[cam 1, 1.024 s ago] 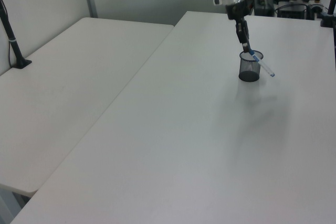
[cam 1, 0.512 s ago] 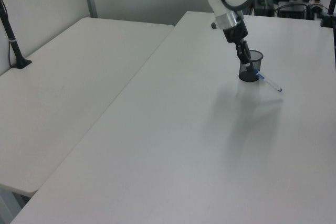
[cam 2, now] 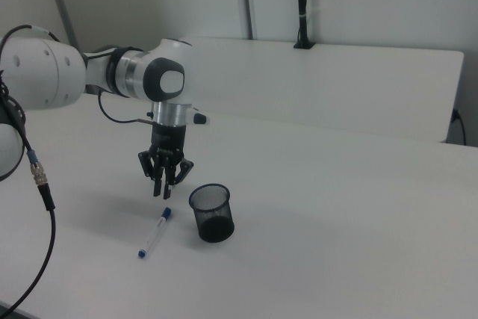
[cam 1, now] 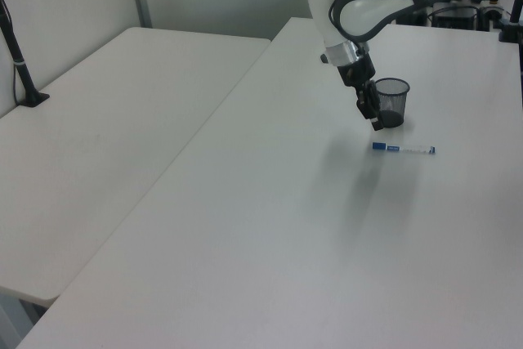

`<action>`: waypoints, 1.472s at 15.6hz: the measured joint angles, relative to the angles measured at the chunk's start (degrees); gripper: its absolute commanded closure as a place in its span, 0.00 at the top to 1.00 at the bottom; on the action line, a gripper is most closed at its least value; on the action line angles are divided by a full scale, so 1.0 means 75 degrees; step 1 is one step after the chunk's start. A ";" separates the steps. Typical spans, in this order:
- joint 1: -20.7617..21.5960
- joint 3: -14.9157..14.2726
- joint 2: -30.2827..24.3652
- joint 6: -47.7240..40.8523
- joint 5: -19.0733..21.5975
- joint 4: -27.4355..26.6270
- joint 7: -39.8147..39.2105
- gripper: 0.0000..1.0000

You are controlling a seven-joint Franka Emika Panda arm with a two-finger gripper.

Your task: Remove the marker

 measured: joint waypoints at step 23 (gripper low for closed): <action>-0.1104 -0.0160 -0.2076 0.0143 -0.0548 0.0447 0.1275 1.00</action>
